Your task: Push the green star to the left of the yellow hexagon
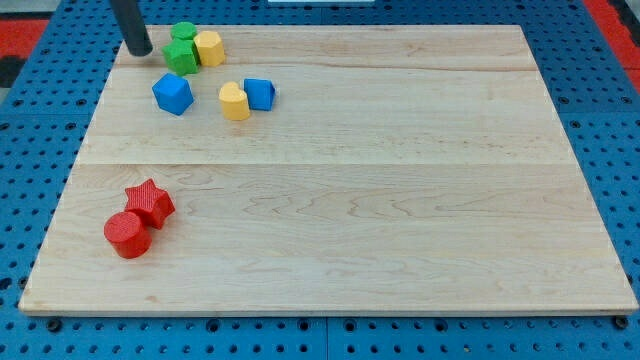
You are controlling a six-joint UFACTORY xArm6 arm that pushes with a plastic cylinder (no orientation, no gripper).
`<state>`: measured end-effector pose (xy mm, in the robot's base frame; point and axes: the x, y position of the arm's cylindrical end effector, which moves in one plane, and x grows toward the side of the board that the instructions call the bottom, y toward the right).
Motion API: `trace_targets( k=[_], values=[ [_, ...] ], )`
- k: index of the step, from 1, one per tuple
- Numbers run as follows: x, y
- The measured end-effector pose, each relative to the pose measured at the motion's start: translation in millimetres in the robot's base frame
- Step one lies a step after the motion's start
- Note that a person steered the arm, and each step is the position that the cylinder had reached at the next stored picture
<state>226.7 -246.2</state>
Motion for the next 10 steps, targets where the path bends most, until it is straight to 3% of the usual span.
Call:
trace_targets(
  k=[1, 2, 3, 6, 8, 10],
  values=[
    [-23.2, 15.3],
    [5.5, 114.6],
    [25.2, 140.3],
    [1.4, 74.3],
    [4.9, -21.7],
    [23.7, 101.0]
  ],
)
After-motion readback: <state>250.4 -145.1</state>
